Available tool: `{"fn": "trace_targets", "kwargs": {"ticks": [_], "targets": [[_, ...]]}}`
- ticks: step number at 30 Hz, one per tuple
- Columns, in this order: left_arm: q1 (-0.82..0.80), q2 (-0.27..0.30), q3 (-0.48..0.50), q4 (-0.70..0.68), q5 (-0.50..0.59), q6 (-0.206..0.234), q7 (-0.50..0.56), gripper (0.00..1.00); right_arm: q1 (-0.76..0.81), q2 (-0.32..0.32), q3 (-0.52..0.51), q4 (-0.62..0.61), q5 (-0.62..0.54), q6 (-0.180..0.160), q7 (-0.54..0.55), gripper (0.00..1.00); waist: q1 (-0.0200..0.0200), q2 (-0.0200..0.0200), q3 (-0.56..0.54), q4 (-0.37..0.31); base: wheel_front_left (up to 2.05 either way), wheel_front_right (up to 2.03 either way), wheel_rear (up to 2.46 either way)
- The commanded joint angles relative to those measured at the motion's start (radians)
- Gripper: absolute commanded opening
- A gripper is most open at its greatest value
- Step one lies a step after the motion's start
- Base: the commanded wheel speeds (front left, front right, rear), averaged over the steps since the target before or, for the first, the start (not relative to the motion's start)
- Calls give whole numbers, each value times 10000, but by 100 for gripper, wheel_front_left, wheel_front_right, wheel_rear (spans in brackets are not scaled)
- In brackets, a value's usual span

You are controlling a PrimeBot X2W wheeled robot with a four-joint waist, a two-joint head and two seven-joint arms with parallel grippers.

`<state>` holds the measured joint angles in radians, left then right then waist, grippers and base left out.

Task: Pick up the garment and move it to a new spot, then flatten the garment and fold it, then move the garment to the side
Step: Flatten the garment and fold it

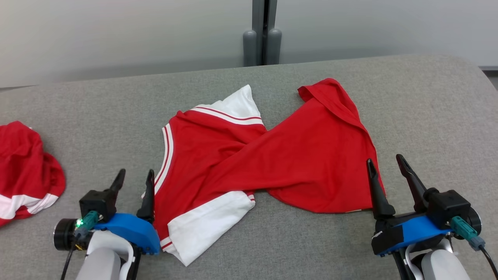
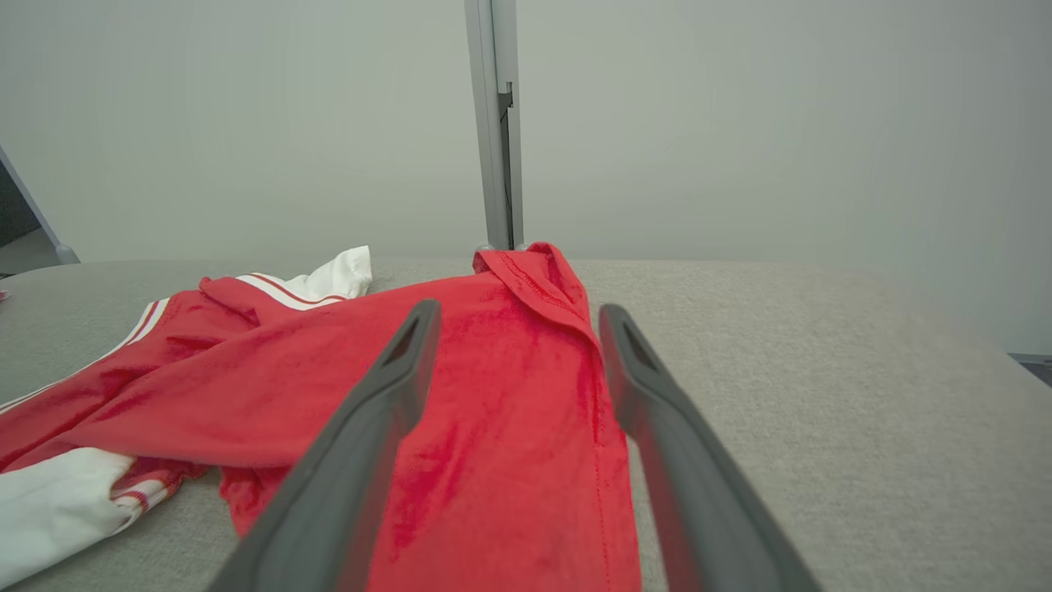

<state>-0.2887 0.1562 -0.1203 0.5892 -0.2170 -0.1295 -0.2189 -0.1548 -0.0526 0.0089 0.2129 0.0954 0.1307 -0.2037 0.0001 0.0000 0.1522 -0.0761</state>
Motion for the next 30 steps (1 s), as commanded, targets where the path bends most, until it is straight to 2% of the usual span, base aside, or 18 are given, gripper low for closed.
{"fn": "trace_targets", "kwargs": {"ticks": [1,13,14,15,16,23,30], "targets": [[-132,61,-106,196,-99,-16,82,100,-98,16,-19,25,-54,1,-55,100,-1,0,38,-34,0,0,0],[-193,75,-1354,1570,-1291,-16,709,100,-245,25,-43,186,86,1,-207,100,-1,0,228,-40,0,0,0],[-237,102,-1464,1629,-1378,-16,720,84,-278,26,-10,195,91,1,-215,100,-1,0,227,-25,0,0,0],[-274,123,-1575,1684,-1459,-16,711,34,-287,26,8,208,99,1,-224,100,-1,0,222,-11,0,0,0],[-311,137,-1679,1739,-1538,-16,687,2,-276,24,17,220,104,1,-228,100,-1,0,212,5,0,0,0],[-738,356,-1930,2049,-1866,-15,163,0,-119,24,-93,333,84,1,-242,100,-1,0,55,274,0,0,0],[-992,1201,-1343,2101,-1947,282,-259,0,-142,23,52,490,172,1,-265,100,-1,0,-79,376,0,0,0]]}}
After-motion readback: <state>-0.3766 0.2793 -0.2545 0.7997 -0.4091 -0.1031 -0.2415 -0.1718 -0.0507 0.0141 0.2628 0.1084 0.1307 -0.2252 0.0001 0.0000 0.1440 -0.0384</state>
